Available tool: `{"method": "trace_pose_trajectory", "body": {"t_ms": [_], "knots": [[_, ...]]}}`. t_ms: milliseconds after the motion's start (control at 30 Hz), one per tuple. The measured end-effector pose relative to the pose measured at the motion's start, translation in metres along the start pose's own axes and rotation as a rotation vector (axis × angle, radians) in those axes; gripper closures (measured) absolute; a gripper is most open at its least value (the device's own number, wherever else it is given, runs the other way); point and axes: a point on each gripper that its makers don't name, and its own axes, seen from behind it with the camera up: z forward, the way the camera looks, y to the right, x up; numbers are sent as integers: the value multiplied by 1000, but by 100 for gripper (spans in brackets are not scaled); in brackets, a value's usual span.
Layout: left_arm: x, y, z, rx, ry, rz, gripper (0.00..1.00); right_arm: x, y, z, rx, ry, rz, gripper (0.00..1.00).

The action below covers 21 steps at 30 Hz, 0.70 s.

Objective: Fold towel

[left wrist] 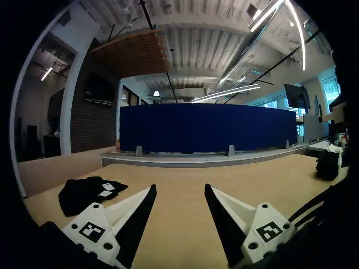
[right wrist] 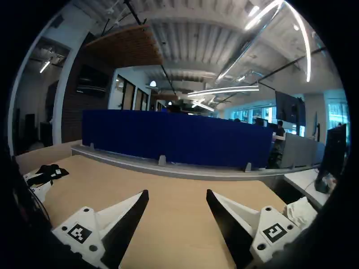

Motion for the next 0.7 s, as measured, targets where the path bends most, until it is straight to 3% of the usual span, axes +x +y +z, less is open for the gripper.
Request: {"method": "trace_pose_trajectory", "body": {"t_ms": [367, 700], "knots": [[-3, 9, 3, -14, -9, 2, 21, 2, 2, 1, 1, 1, 3, 0], [-2, 7, 2, -8, -10, 3, 21, 5, 17, -1, -15, 9, 18, 0]]}}
